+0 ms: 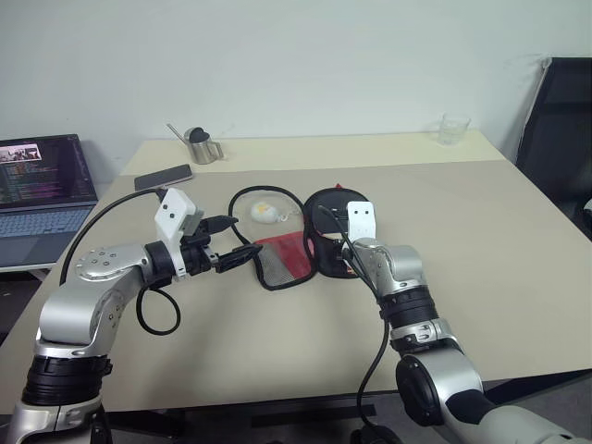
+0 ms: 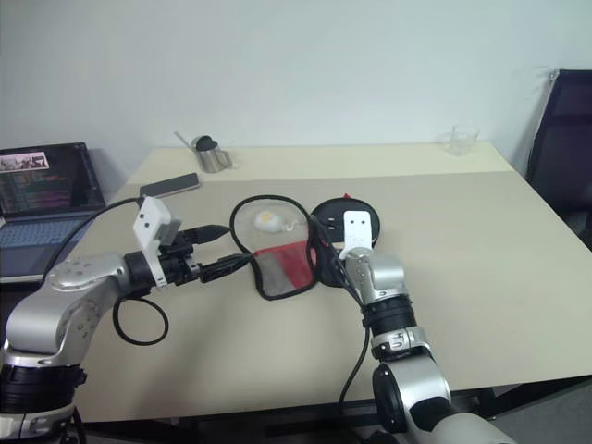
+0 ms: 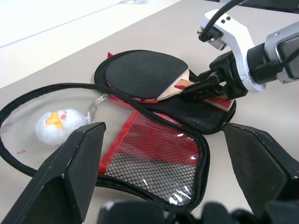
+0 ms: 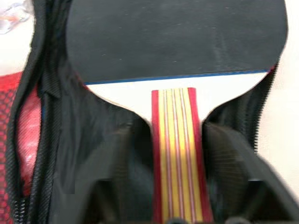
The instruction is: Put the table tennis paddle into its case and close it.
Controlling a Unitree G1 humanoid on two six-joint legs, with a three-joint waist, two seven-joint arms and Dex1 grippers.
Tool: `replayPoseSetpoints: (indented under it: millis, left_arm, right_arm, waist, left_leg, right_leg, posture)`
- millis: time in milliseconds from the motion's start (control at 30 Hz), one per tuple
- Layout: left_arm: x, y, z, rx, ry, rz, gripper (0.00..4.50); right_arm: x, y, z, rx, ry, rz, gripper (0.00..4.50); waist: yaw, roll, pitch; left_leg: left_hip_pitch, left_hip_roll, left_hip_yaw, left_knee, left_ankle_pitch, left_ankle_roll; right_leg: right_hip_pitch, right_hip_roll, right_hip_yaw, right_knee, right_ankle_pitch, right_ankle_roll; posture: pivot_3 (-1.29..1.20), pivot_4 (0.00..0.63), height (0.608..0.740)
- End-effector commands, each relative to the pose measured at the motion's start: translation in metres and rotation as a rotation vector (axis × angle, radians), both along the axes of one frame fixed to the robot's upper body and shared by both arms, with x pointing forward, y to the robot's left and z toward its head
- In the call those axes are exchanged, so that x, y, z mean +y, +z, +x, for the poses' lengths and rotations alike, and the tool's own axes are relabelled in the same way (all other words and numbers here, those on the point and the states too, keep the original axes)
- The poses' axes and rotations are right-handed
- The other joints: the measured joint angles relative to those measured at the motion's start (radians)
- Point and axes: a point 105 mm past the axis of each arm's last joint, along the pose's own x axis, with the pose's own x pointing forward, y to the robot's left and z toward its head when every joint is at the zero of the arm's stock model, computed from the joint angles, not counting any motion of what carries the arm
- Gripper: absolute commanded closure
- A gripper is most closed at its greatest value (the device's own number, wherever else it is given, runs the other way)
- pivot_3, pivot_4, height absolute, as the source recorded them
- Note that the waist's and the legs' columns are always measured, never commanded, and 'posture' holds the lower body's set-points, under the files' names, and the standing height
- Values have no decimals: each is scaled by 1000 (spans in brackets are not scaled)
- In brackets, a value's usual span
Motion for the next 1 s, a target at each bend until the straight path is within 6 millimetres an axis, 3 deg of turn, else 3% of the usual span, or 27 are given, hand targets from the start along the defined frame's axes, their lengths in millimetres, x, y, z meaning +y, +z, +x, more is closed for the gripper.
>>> replayPoseSetpoints:
  millis: [33, 67, 100, 667, 1000]
  left_arm:
    - [-4, 9, -4, -38, -17, 8, 132]
    - [-4, 9, -4, -38, -18, 8, 132]
    - [-4, 8, -4, -38, -18, 8, 132]
    - [-1, 11, -1, -48, 8, 3, 132]
    - [38, 8, 40, -21, 255, -12, 132]
  right_arm:
    - [29, 16, -4, -47, 67, 56, 503]
    - [29, 17, -4, -49, 66, 58, 95]
    - [29, 17, -4, -51, 64, 61, 41]
    - [23, 26, -1, -68, 76, 62, 41]
    - [-48, 79, -7, -209, 234, -2, 41]
  waist:
    - [0, 0, 0]
    - [0, 0, 0]
    - [0, 0, 0]
    - [0, 0, 0]
    - [10, -1, 0]
  left_leg:
    - [0, 0, 0, 0, 0, 0]
    - [0, 0, 0, 0, 0, 0]
    - [0, 0, 0, 0, 0, 0]
    - [0, 0, 0, 0, 0, 0]
    - [0, 0, -1, 1, 0, 0]
  right_leg:
    - [0, 0, 0, 0, 0, 0]
    - [0, 0, 0, 0, 0, 0]
    - [0, 0, 0, 0, 0, 0]
    - [0, 0, 0, 0, 0, 0]
    - [2, 0, -2, -1, 0, 0]
  posture:
    - [0, 150, 740]
    - [0, 150, 740]
    - [0, 150, 740]
    - [0, 150, 740]
    - [0, 150, 740]
